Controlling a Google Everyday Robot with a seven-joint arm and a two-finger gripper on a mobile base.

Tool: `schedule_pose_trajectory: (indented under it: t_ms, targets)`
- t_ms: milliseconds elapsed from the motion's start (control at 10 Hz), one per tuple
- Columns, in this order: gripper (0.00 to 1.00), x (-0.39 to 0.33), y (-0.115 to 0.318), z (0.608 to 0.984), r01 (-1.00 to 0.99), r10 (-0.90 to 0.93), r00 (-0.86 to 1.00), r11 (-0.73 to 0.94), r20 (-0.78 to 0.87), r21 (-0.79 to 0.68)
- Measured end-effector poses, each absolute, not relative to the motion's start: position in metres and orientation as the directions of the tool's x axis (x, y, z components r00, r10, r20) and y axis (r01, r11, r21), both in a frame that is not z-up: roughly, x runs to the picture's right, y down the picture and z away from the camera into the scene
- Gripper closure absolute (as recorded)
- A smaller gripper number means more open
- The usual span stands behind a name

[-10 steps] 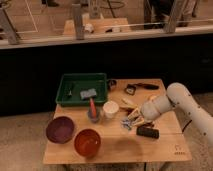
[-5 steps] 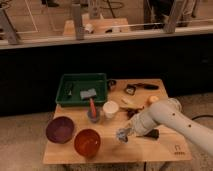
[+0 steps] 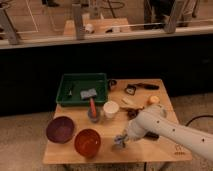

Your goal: Place towel in table surface

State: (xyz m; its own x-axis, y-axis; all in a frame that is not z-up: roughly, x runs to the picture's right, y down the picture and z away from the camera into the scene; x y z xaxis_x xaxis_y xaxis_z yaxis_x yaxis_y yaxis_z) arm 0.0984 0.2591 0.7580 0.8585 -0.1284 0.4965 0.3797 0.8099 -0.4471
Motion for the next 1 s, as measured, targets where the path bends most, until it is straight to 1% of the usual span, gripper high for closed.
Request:
schedule_pose_trajectory:
  t_ms: [400, 600, 700, 1000]
  targets:
    - [0.44, 0.09, 0.275, 0.768, 0.427, -0.14, 0.841, 0.765, 0.522, -0.483]
    - [0.26, 0.09, 0.279, 0.771, 0.43, -0.142, 0.842, 0.759, 0.521, -0.489]
    - [0.2, 0.091, 0.28, 0.772, 0.434, -0.143, 0.841, 0.754, 0.521, -0.493]
    - [0.2, 0.092, 0.279, 0.772, 0.454, -0.139, 0.83, 0.731, 0.54, -0.509]
